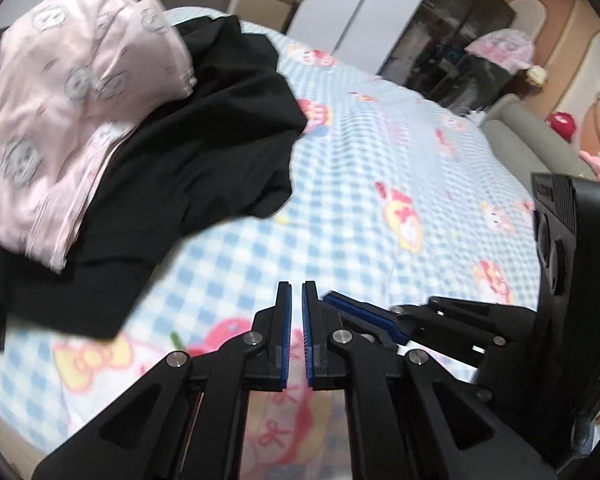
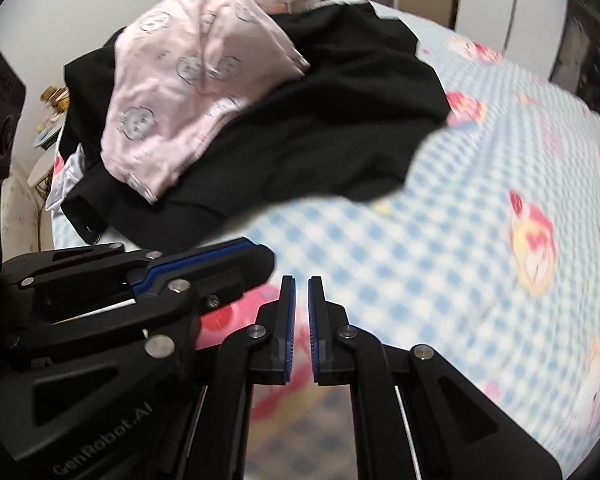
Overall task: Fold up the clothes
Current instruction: 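Grasp the pink pajama pants with both grippers and lift them off the pile, then carry the pink pants with both grippers and lay them on the blanket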
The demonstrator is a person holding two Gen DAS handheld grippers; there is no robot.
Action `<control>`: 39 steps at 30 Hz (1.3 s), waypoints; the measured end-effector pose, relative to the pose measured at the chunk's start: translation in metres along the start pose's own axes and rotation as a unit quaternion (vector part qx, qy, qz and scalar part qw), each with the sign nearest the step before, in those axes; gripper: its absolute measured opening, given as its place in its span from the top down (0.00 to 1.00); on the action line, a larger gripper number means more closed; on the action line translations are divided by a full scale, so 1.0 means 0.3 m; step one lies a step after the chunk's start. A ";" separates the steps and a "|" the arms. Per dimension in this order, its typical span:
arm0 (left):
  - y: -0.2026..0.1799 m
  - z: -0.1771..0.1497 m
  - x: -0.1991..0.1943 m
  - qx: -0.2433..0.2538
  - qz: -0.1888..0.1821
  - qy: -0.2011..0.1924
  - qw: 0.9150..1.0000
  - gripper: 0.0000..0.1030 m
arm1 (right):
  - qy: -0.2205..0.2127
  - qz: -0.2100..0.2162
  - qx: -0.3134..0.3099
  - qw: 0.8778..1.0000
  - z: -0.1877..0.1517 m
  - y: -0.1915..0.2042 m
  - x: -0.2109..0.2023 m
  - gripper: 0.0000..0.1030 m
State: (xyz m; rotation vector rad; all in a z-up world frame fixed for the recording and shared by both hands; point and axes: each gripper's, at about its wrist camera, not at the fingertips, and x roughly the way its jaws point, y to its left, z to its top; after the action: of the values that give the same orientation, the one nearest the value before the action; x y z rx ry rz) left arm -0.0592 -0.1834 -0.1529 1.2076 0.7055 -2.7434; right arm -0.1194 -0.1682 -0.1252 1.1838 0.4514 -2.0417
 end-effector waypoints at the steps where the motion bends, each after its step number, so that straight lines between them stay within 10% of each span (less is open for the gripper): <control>1: -0.005 0.011 0.008 -0.007 0.011 -0.002 1.000 0.92 | 0.003 0.004 -0.003 1.000 -0.002 -0.002 0.004 0.94; 7: 0.287 0.029 -0.061 -0.087 0.108 -0.039 0.990 0.46 | 0.009 0.046 -0.018 0.999 0.082 0.096 0.067 0.79; 13: 0.558 0.086 -0.131 -0.157 0.168 -0.084 0.970 0.35 | 0.017 0.100 -0.048 0.994 0.209 0.264 0.198 0.47; 20: 0.634 0.098 -0.077 -0.163 0.115 -0.066 0.978 0.49 | 0.037 0.115 -0.107 0.987 0.254 0.444 0.344 0.35; 24: 0.631 0.110 -0.051 -0.155 0.092 -0.053 0.982 0.78 | 0.024 0.109 -0.086 0.990 0.297 0.463 0.391 0.46; 26: 0.634 0.114 -0.066 -0.160 0.080 -0.050 0.983 0.87 | 0.026 0.110 -0.064 0.992 0.310 0.453 0.400 0.75; 29: 0.596 0.112 -0.082 -0.147 0.087 -0.049 0.984 0.91 | 0.022 0.102 -0.052 0.993 0.311 0.451 0.388 0.91; 39: 0.238 0.008 -0.146 -0.049 0.045 -0.044 0.997 0.92 | -0.037 0.051 -0.019 0.998 0.130 0.268 0.113 0.94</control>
State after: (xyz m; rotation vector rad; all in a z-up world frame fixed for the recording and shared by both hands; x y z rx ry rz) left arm -0.0138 -0.2537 -0.1478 1.0660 0.7486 -2.6370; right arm -0.0947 -0.2606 -0.1297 1.0825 0.3846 -1.9727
